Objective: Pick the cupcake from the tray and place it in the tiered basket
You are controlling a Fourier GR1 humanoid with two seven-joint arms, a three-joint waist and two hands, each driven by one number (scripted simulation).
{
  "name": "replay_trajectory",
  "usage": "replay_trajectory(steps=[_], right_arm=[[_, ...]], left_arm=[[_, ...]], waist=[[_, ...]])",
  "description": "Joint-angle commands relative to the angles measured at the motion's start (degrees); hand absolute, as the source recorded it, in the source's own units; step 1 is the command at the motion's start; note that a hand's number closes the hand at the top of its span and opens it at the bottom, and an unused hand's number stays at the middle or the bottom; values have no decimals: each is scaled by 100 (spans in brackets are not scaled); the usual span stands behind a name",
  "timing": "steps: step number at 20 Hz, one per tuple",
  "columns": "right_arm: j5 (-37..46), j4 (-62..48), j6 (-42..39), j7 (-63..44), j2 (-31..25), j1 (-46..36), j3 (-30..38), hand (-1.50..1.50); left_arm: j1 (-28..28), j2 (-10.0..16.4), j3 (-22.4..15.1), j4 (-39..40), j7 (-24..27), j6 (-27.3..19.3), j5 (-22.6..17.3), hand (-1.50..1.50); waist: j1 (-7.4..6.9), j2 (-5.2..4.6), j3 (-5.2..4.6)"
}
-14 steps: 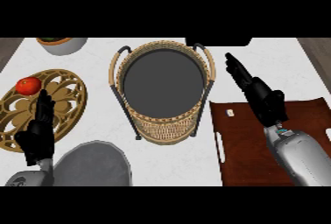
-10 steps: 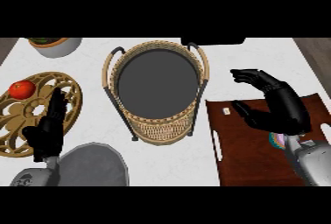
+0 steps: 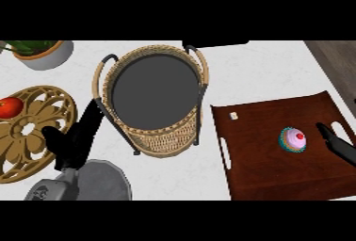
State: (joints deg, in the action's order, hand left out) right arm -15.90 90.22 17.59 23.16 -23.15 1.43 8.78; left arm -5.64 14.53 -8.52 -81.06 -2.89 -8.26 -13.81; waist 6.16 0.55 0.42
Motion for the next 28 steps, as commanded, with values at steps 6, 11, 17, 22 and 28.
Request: replay_trajectory(steps=[6,11,17,22,28], right_arm=[[1098,1229,90,826,-392,2770,254,-150],[2436,2060,1083,-804,-728,3579,237,-150],[3842,3546,1214,-3195,-889,4313,-64,-150],[4866,4538,568,-5287,-936,3721,-713,-150],[6396,4716,-157,-7032,-767,3120,-1551,-150]], left_arm=[[-316,53,-151,-425,-813,357,-258,0],[-183,68,-188,-367,-611,416,-169,0],[-247,-84,-421,-599,-794,297,-17,0],[-570,69,-134,-410,-874,539,-211,0],[-848,-56,-173,-329,-1188,410,-88,0]], waist=[[-341,-13,-56],[-437,-67,-92],[-618,-98,-88],[-780,-134,-73],[-699,-95,-63]])
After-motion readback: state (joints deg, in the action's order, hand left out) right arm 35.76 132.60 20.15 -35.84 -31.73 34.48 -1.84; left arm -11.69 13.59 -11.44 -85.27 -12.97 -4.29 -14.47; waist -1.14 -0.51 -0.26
